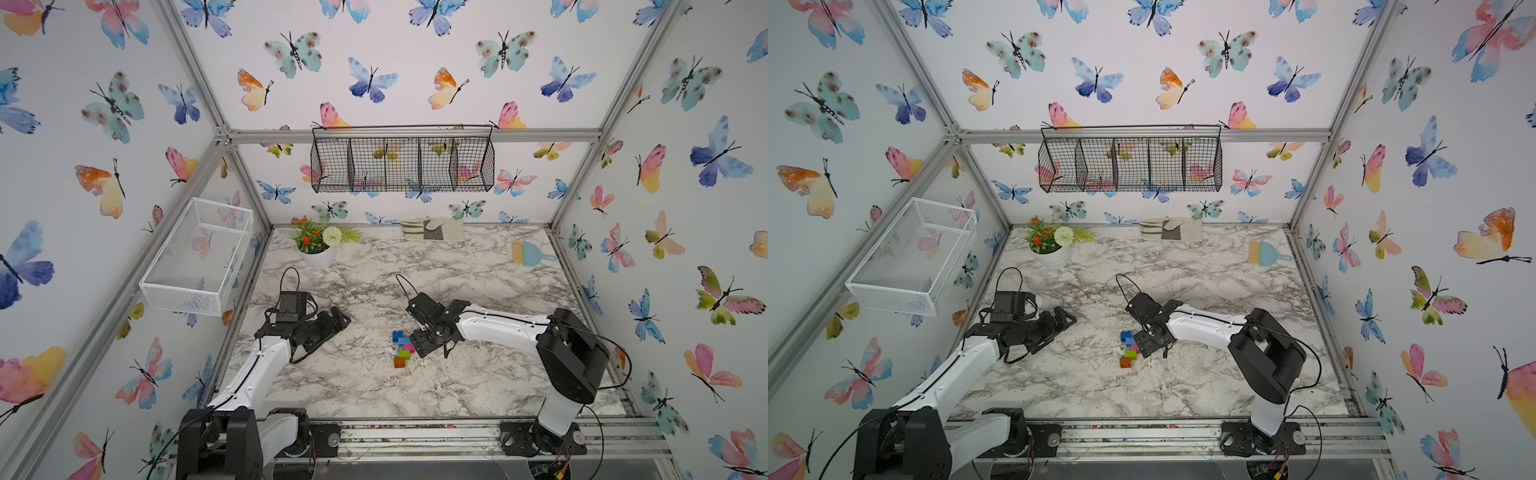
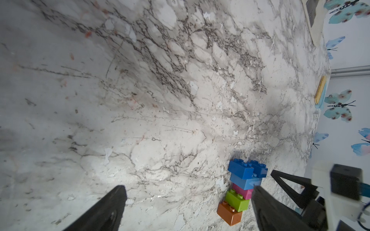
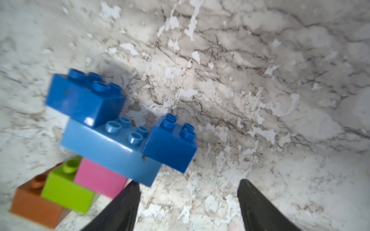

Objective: Assemble the letter y with lego
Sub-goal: Adjust the lego brick at the center of the board, then reset both arms

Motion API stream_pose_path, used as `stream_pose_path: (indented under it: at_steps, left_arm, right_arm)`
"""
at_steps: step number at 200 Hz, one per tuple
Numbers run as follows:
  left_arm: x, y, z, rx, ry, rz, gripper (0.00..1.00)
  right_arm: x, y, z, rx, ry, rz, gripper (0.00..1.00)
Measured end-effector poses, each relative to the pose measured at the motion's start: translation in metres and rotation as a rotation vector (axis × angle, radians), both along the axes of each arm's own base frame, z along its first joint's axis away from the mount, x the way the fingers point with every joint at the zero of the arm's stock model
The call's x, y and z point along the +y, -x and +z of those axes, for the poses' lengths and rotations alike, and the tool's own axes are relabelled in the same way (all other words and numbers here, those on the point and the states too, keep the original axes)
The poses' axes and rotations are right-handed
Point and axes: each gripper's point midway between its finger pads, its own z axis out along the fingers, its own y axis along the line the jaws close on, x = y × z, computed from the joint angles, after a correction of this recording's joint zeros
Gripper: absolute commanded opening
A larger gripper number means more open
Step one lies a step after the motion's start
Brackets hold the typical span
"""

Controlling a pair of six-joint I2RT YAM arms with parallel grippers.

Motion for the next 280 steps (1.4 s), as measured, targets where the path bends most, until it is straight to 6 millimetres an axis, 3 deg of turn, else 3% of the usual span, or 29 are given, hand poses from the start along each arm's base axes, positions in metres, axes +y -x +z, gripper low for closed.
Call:
stream_pose_path:
  at_steps: [38,51,69,85,96,130,177,192,218,254,280]
  left_arm:
    - [0.001,-0.011,0.004,-0.013,-0.048,0.004,0.98]
    - [0.002,-0.023,0.009,-0.025,-0.071,0.013,0.98]
    - [0.007,-0.044,0.016,-0.057,-0.123,0.041,0.98]
    - [0.014,-0.065,0.021,-0.102,-0.194,0.082,0.98]
    - [0.02,-0.076,0.023,-0.135,-0.252,0.111,0.98]
    - [0.047,-0.101,0.024,-0.294,-0.457,0.205,0.98]
    - [0.089,-0.113,0.022,-0.419,-0.726,0.292,0.98]
    - [0.094,-0.117,0.026,-0.476,-0.765,0.304,0.98]
    - [0.103,-0.115,0.033,-0.567,-0.797,0.328,0.98]
    - [0.119,-0.116,0.043,-0.597,-0.797,0.373,0.99]
    - [0.118,-0.113,0.041,-0.636,-0.792,0.375,0.99]
  right_arm:
    - [-0.01,-0.022,0.088,-0.17,-0.144,-0.085,0.95]
    - [-0.033,-0.046,0.11,-0.223,-0.18,-0.172,0.96]
    - [-0.091,-0.092,0.124,-0.298,-0.211,-0.359,0.97]
    - [-0.144,-0.12,0.124,-0.378,-0.233,-0.511,0.98]
    - [-0.171,-0.127,0.121,-0.451,-0.229,-0.577,1.0]
    - [-0.196,-0.133,0.108,-0.712,-0.172,-0.568,0.99]
    - [-0.24,-0.142,0.058,-0.83,-0.049,-0.596,0.99]
    - [-0.244,-0.144,0.05,-0.835,-0.032,-0.574,0.99]
    - [-0.245,-0.149,0.068,-0.933,-0.099,-0.547,0.96]
    - [-0.238,-0.172,0.084,-0.942,-0.102,-0.506,0.92]
    - [-0.239,-0.157,0.072,-0.96,-0.109,-0.472,0.92]
